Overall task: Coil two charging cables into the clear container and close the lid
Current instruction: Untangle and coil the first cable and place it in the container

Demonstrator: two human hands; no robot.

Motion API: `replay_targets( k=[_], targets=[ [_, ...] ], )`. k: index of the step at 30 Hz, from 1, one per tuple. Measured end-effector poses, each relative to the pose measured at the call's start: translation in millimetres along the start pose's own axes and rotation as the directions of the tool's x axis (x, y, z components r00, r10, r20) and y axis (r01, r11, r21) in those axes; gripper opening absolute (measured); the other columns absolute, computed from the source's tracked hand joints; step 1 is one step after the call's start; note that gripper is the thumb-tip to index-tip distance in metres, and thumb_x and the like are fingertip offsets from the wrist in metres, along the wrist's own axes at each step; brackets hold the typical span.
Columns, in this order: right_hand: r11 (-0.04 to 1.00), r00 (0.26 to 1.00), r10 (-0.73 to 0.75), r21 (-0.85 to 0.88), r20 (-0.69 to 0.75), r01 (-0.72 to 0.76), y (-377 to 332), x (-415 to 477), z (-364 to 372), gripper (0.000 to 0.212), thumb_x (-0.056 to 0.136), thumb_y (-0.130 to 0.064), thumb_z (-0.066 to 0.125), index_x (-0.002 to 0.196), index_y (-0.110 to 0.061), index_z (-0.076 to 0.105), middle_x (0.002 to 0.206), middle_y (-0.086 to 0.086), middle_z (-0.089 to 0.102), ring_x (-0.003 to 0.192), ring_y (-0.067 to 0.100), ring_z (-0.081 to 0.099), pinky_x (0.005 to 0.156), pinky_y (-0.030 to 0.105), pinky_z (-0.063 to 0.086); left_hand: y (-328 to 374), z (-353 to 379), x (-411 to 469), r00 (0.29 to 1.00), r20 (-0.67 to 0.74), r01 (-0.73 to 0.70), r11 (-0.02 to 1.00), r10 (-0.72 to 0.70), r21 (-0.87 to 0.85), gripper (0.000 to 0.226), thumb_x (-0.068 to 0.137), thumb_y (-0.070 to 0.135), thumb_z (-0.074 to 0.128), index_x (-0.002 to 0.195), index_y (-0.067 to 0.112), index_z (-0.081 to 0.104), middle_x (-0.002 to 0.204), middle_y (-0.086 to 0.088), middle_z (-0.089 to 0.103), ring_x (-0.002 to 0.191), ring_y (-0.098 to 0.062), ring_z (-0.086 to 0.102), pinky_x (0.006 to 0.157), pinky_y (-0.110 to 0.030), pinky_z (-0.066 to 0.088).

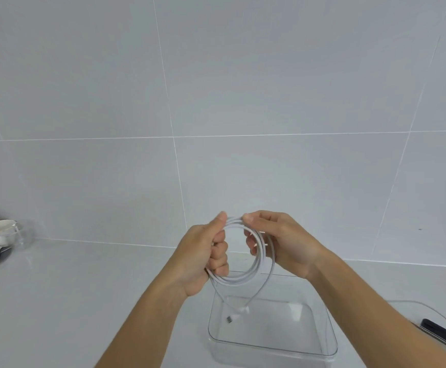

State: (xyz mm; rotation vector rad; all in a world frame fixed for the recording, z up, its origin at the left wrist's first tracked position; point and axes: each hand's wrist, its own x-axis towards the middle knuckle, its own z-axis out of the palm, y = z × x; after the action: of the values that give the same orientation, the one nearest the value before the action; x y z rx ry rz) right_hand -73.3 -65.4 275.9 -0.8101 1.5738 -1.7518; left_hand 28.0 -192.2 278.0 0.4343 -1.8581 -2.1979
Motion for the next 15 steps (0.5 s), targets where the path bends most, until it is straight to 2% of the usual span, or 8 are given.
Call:
replay_targets(
  k=[3,6,9,12,15],
  targets=[
    [0.992,0.998,-0.037,-0.119,-0.046,0.031,2.9,-1.6,-11.2,0.016,0.084,-0.024,0.063,0.090,-0.010,0.067,0.080,0.000,0.064,0.073,0.014,0.059,0.066,0.026,0.046,3.9,-8.5,4.3,0.992,-0.118,-0.057,0.990,0.042,-0.132,0.048,0.094,0.037,0.047,0.054,0.021,0.024,0.040,0.007,0.015,0.032,-0.008,0.012,0.038,-0.017,0.016],
    [0.969,0.996,-0.051,-0.246,-0.071,0.032,4.6,-3.5,-16.7,0.010,0.086,-0.016,0.063,0.090,-0.010,0.069,0.076,-0.002,0.065,0.072,0.011,0.060,0.068,0.023,0.046,4.9,-16.5,9.1,0.980,-0.191,-0.092,0.973,0.051,-0.210,0.049,0.094,0.037,0.047,0.053,0.021,0.024,0.039,0.008,0.014,0.030,-0.008,0.011,0.037,-0.017,0.015],
    [0.931,0.993,-0.028,-0.364,-0.117,-0.017,5.8,-3.1,-19.8,0.009,0.086,-0.015,0.064,0.081,-0.012,0.070,0.070,-0.003,0.066,0.069,0.010,0.059,0.068,0.023,0.044,3.3,-21.5,13.2,0.974,-0.221,-0.107,0.955,0.045,-0.276,0.050,0.094,0.035,0.048,0.052,0.020,0.025,0.038,0.008,0.015,0.028,-0.008,0.012,0.035,-0.014,0.016],
    [0.898,0.990,-0.012,-0.437,-0.140,-0.051,5.2,-2.7,-22.2,0.012,0.086,-0.013,0.063,0.076,-0.010,0.068,0.069,-0.002,0.065,0.061,0.008,0.057,0.061,0.021,0.040,-0.2,-23.1,16.8,0.974,-0.224,-0.105,0.949,0.038,-0.296,0.050,0.094,0.034,0.048,0.052,0.020,0.025,0.037,0.008,0.015,0.028,-0.008,0.012,0.035,-0.013,0.016],
    [0.909,0.983,-0.049,-0.417,-0.176,-0.029,2.5,-3.6,-21.1,0.015,0.090,-0.010,0.057,0.076,-0.006,0.061,0.068,0.002,0.063,0.046,0.007,0.046,0.047,0.015,0.034,-4.2,-23.4,19.3,0.969,-0.240,-0.117,0.962,0.056,-0.247,0.050,0.094,0.035,0.047,0.053,0.020,0.024,0.037,0.008,0.015,0.029,-0.008,0.011,0.036,-0.016,0.015]
  ],
)
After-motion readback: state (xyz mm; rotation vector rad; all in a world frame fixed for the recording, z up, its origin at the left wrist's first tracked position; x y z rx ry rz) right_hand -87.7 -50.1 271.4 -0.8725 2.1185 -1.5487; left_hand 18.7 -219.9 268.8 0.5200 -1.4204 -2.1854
